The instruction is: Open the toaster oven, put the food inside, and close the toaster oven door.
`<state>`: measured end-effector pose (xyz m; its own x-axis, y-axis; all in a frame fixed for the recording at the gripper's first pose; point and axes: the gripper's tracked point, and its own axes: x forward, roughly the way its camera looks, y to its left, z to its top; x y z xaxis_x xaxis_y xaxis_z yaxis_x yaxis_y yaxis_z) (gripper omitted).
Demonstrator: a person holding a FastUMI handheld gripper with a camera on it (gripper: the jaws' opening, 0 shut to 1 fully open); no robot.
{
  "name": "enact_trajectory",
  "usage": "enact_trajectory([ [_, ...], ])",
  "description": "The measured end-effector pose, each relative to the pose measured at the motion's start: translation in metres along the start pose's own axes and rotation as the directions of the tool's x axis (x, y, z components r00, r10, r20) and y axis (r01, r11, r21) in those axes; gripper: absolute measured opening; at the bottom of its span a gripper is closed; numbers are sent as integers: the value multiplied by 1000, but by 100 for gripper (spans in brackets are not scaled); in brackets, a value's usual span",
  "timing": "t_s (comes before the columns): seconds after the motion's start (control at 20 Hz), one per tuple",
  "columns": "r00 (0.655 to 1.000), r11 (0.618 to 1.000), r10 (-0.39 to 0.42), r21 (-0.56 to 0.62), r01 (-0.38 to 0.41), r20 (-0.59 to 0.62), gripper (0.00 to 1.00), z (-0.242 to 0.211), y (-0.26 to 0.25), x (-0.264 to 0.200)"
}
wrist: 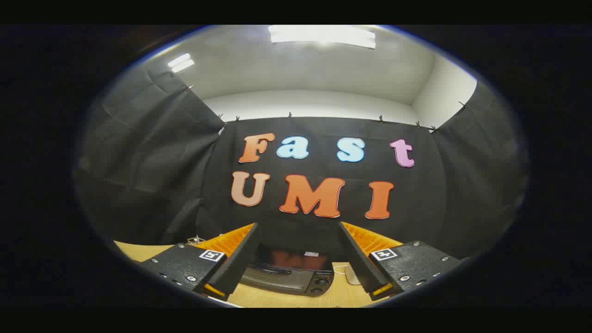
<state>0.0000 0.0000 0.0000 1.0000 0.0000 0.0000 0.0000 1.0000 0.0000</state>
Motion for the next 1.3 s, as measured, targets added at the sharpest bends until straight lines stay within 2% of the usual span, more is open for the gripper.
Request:
enact_trajectory([
  [0.2,1000,1000,-17,-18,17,-22,99,-7,3,4],
  [0.8,999,1000,14,23,-13,-43,99,-24,27,18],
  [1.3,992,998,15,66,-7,-127,99,-65,42,45],
])
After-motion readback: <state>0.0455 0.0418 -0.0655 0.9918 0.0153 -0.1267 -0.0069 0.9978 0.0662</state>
